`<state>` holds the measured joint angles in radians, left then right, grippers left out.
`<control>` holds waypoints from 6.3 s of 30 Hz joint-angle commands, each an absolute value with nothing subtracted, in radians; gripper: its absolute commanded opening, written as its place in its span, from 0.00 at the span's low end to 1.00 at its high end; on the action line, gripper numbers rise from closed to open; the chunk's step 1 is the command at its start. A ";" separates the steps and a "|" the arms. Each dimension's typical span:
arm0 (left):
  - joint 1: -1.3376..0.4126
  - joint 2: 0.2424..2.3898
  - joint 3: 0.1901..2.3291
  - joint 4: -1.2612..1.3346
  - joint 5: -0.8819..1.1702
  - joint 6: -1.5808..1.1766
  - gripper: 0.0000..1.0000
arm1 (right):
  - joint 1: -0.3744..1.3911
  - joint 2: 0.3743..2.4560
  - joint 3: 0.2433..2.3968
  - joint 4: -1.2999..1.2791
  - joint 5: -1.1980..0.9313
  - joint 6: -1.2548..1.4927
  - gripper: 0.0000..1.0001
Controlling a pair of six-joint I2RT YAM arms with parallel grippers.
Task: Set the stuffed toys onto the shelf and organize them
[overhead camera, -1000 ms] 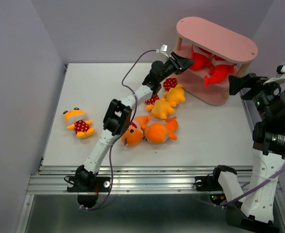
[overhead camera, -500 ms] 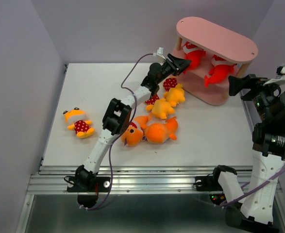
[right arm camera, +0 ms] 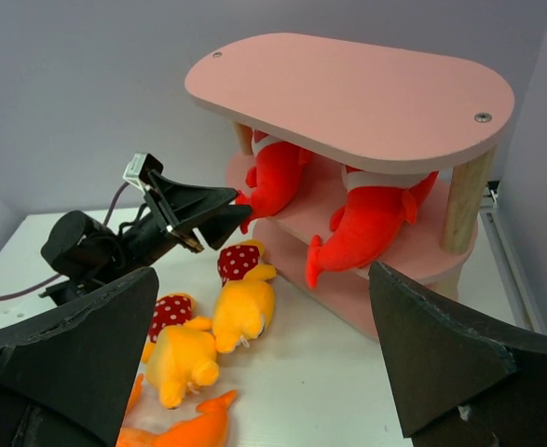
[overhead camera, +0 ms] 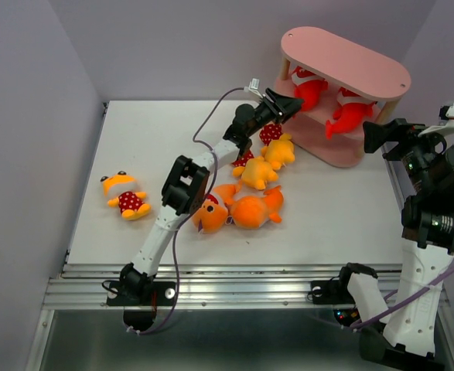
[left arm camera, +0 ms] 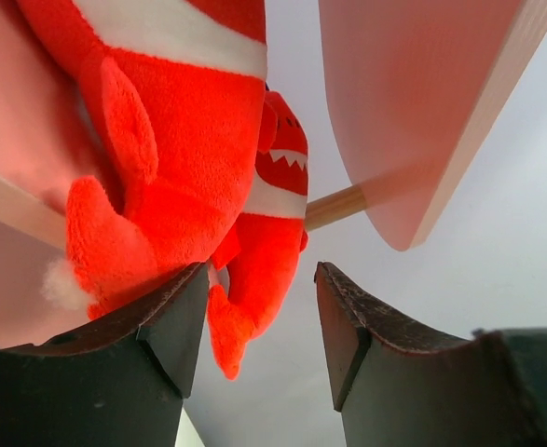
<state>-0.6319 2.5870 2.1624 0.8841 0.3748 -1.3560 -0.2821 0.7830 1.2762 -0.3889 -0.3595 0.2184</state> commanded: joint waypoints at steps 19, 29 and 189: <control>-0.568 1.843 1.560 0.568 0.452 -0.644 0.99 | -0.293 0.808 1.308 -0.550 -0.736 -0.067 1.00; -0.486 1.274 1.063 0.235 0.225 -0.275 0.99 | -0.293 1.074 1.382 -1.017 -0.933 -0.457 1.00; -0.716 0.938 0.881 0.293 0.391 0.018 0.00 | 0.336 1.029 1.310 -0.683 -0.535 -0.589 1.00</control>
<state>-0.6689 1.0306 0.9360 0.2726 0.5789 -0.3107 0.3923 1.0859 1.2228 -0.7475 -0.5308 -0.7250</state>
